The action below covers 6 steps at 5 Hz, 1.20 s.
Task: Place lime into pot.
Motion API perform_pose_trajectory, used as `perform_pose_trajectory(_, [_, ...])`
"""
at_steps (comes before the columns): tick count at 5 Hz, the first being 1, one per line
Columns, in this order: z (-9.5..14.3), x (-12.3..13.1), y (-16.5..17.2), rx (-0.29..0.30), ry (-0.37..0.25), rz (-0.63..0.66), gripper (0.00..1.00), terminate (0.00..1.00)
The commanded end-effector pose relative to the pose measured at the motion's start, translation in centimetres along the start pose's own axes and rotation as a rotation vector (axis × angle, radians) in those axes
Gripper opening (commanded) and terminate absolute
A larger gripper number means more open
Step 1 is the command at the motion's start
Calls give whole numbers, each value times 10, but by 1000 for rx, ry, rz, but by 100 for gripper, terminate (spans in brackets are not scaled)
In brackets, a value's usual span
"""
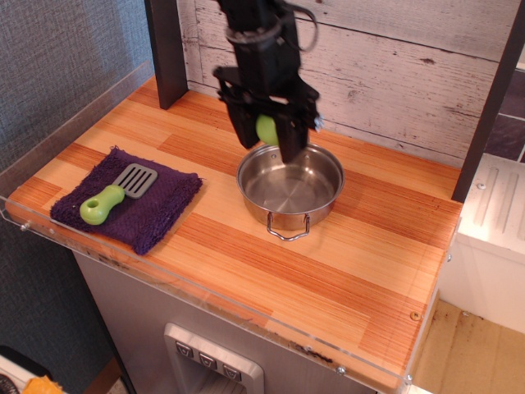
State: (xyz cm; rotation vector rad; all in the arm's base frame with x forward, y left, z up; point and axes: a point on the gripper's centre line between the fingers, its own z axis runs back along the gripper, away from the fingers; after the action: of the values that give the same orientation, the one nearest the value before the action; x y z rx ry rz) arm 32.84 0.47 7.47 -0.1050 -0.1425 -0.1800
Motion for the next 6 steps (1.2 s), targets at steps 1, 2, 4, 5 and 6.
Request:
perform_pose_trajectory(1, [-1, -3, 2, 33, 32, -35, 100, 0])
perform_pose_trajectory(2, [4, -1, -2, 45, 25, -50, 100, 0])
perform_pose_trajectory(4, [64, 0, 22, 111, -80, -19, 100, 0])
perform_pose_trajectory(5, [75, -7, 39, 98, -80, 13, 100, 0])
perform_pose_trajectory(6, [74, -17, 43, 70, -64, 14, 100, 0])
